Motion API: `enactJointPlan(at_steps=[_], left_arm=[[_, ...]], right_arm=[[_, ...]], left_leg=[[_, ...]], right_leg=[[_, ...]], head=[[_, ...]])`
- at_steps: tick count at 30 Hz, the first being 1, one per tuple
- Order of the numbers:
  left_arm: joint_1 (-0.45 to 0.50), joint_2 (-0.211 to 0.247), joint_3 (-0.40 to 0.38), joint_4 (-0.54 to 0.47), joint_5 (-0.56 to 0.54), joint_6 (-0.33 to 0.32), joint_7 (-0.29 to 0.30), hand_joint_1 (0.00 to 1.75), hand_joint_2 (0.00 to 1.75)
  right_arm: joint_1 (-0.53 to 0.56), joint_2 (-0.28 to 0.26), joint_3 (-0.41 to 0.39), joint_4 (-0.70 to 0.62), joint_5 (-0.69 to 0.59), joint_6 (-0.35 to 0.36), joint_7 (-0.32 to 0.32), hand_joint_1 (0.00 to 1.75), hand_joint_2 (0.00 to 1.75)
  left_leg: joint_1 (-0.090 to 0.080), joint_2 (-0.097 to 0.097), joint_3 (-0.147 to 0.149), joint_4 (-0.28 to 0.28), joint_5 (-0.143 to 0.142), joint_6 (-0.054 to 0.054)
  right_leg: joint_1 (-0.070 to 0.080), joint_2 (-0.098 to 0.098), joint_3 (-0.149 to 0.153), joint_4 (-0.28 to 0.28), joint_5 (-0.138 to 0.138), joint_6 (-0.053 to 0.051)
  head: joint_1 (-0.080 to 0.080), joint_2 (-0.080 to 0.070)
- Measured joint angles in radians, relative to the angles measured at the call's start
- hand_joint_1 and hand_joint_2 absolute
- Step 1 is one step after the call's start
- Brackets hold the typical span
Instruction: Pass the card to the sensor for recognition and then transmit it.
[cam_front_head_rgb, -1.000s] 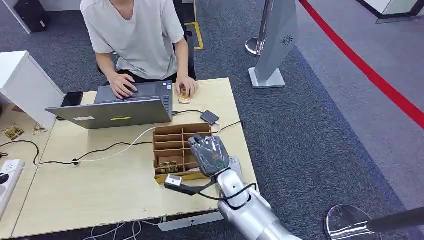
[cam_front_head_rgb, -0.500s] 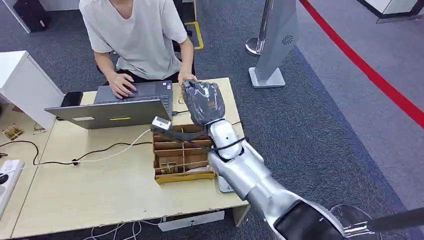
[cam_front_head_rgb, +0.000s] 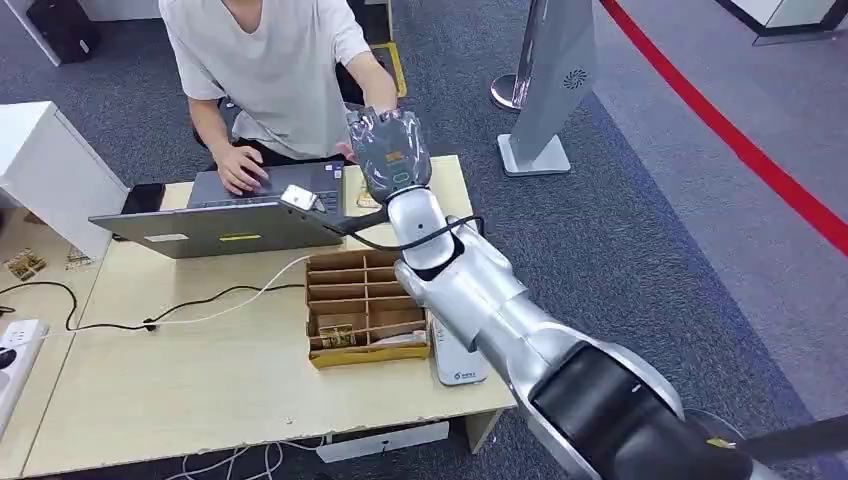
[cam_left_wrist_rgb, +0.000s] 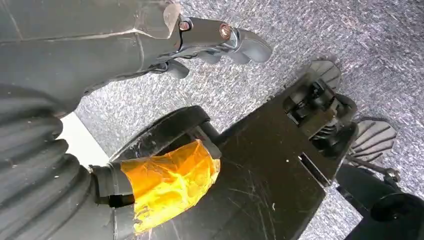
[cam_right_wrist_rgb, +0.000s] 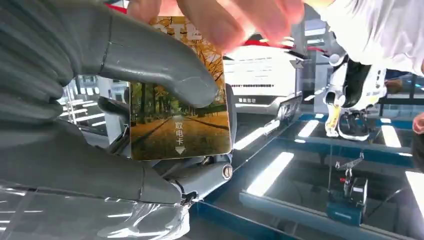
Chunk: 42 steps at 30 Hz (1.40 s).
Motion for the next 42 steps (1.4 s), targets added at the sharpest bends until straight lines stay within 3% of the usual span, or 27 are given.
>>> enactJointPlan(at_steps=[14,19,25,29,33,37,42], left_arm=[[0.001,-0.017,-0.027,0.0,0.009,0.014,-0.002,0.0,1.75],[0.004,-0.018,-0.027,0.0,0.036,0.015,-0.005,0.0,1.75],[0.027,-0.004,-0.025,0.0,0.067,0.021,-0.025,0.0,1.75],[0.036,0.005,-0.019,0.0,0.083,0.022,-0.04,0.0,1.75],[0.059,0.023,-0.01,0.0,0.098,0.025,-0.057,0.0,1.75],[0.076,0.038,0.003,0.0,0.105,0.024,-0.06,0.0,1.75],[0.082,0.055,0.007,0.0,0.105,0.031,-0.06,0.0,1.75]], right_arm=[[0.0,0.025,0.03,0.049,0.014,-0.003,-0.009,0.0,1.75],[-0.004,-0.012,0.042,0.049,0.015,0.032,0.046,0.0,1.75],[-0.018,-0.169,0.091,0.054,0.015,0.06,0.118,0.0,1.75],[-0.04,-0.277,0.144,0.085,0.015,0.193,0.186,0.0,1.75],[-0.049,-0.446,0.2,0.141,0.013,0.302,0.22,0.0,1.75],[-0.019,-0.591,0.201,0.179,0.001,0.324,0.253,0.0,1.75],[0.06,-0.717,0.163,0.204,-0.069,0.314,0.289,0.0,1.75]], left_leg=[[0.0,0.0,0.0,0.0,0.0,0.0],[0.0,-0.001,0.0,0.0,0.0,0.0],[-0.001,-0.002,0.0,0.001,0.0,0.0],[-0.001,-0.002,0.0,0.002,0.0,0.0],[-0.001,-0.012,-0.003,0.003,0.0,0.001],[-0.001,-0.011,-0.005,0.003,-0.001,0.002],[-0.001,-0.009,-0.004,0.003,-0.002,0.004]], right_leg=[[0.0,0.0,0.0,0.0,0.0,0.0],[0.0,0.0,0.0,0.0,0.0,0.0],[-0.001,-0.002,0.001,-0.001,0.0,0.0],[-0.001,-0.002,0.0,-0.002,0.001,0.001],[-0.001,-0.011,0.001,-0.002,0.0,0.001],[-0.001,-0.01,0.001,-0.004,0.0,0.001],[0.0,-0.009,0.0,-0.004,0.0,0.002]], head=[[0.0,0.0],[0.0,0.0],[0.0,0.0],[0.0,0.0],[0.0,0.0],[0.0,0.0],[-0.001,0.0]])
